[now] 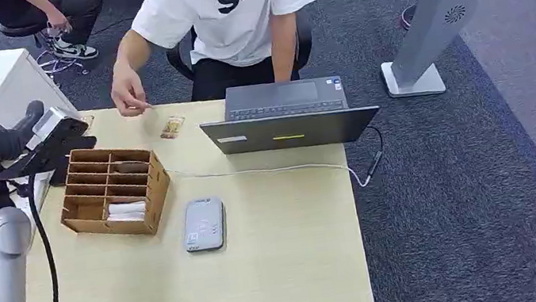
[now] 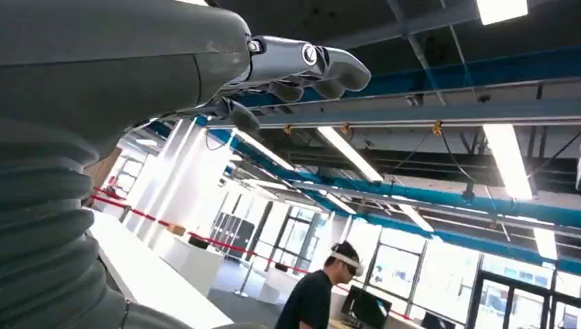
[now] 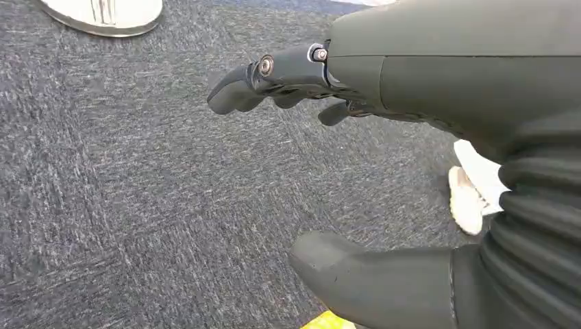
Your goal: Pass the card to the sensor for recognition and then transmit it.
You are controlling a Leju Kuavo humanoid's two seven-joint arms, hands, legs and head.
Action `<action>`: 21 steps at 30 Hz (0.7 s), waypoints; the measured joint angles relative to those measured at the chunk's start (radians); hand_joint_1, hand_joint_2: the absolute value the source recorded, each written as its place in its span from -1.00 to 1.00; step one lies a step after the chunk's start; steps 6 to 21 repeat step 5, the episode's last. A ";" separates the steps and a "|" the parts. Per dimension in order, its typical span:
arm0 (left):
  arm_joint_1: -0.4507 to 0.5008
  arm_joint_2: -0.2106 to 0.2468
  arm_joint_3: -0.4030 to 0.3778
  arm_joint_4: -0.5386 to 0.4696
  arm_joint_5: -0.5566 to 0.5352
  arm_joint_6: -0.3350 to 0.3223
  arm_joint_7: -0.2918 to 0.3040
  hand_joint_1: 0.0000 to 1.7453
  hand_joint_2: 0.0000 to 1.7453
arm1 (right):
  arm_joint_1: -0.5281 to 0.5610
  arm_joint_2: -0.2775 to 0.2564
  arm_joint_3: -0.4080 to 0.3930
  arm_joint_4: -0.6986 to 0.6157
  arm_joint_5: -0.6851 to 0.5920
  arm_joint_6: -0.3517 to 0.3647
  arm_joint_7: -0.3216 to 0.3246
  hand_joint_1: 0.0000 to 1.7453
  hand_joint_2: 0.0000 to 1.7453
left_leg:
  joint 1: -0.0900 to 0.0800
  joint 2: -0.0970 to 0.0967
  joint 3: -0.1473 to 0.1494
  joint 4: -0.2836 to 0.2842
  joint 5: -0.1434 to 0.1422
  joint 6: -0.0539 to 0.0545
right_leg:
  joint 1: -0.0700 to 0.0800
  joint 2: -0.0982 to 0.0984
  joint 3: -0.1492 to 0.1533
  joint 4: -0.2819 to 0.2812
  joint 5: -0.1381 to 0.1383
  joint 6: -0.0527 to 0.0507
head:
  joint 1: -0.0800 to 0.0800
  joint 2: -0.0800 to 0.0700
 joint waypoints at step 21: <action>0.027 -0.001 0.000 -0.016 -0.007 0.029 -0.004 -1.00 1.00 | 0.000 0.000 0.000 0.000 -0.002 -0.002 0.000 -1.00 1.00 | 0.000 0.000 0.000 0.000 0.000 0.000 | 0.000 0.000 0.000 0.000 0.000 0.000 | 0.000 0.000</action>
